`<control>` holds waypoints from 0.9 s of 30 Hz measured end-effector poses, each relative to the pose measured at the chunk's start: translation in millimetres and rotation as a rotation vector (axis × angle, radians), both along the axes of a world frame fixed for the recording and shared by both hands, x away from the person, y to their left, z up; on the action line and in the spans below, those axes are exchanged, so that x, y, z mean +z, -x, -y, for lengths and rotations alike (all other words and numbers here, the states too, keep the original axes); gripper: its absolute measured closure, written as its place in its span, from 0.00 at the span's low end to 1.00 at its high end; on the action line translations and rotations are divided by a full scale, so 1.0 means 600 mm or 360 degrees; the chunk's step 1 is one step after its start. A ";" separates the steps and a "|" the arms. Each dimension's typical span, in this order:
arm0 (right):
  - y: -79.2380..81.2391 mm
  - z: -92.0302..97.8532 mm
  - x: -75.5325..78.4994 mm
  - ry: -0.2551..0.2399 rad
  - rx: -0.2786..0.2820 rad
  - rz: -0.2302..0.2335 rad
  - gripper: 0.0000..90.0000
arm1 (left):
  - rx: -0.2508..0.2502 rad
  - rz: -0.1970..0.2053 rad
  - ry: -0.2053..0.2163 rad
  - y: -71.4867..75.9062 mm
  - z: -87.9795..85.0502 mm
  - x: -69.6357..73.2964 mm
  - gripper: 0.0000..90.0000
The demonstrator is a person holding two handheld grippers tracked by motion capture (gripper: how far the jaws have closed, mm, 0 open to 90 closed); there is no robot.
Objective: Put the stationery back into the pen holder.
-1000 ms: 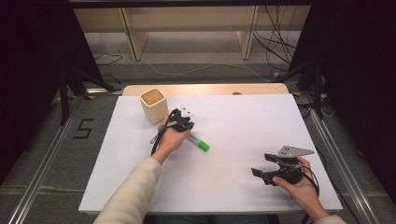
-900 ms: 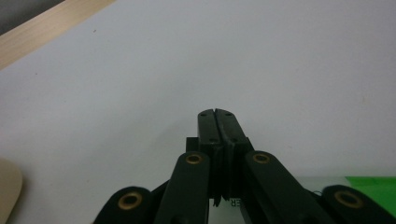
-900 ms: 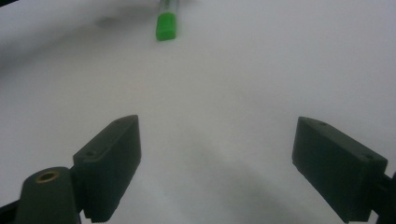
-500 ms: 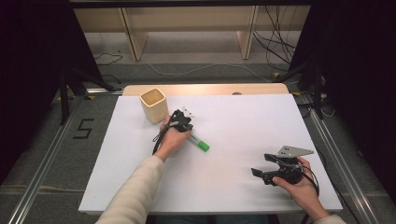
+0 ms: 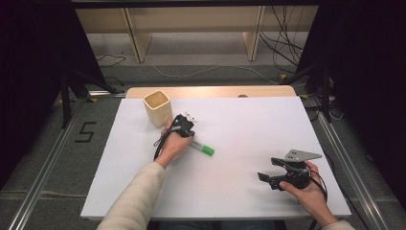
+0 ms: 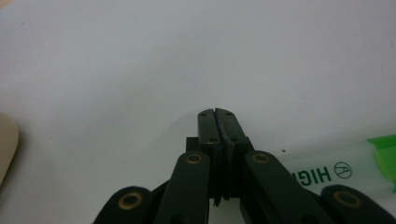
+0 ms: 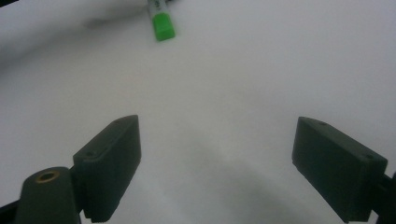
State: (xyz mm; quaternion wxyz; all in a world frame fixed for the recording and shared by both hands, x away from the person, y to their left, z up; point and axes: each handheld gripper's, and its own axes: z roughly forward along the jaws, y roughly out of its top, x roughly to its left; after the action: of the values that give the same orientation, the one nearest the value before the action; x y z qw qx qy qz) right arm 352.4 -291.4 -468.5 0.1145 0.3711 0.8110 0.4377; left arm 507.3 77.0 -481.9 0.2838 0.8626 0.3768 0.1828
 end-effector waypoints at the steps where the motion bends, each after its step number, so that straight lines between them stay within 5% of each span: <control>1: 0.000 0.000 0.000 0.0004 -0.0001 -0.0001 0.18 | 0.0006 -0.0002 0.0006 0.002 0.000 0.000 1.00; 27: 0.001 0.000 0.001 0.0006 -0.0004 -0.0001 0.18 | 0.0004 -0.0069 -0.0010 0.040 -0.015 0.004 1.00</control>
State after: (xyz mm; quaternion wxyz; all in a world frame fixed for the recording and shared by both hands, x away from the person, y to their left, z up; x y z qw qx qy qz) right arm 351.7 -291.4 -468.0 0.1154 0.3719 0.8114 0.4359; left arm 483.1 86.1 -479.4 0.2727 0.8667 0.3835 0.1656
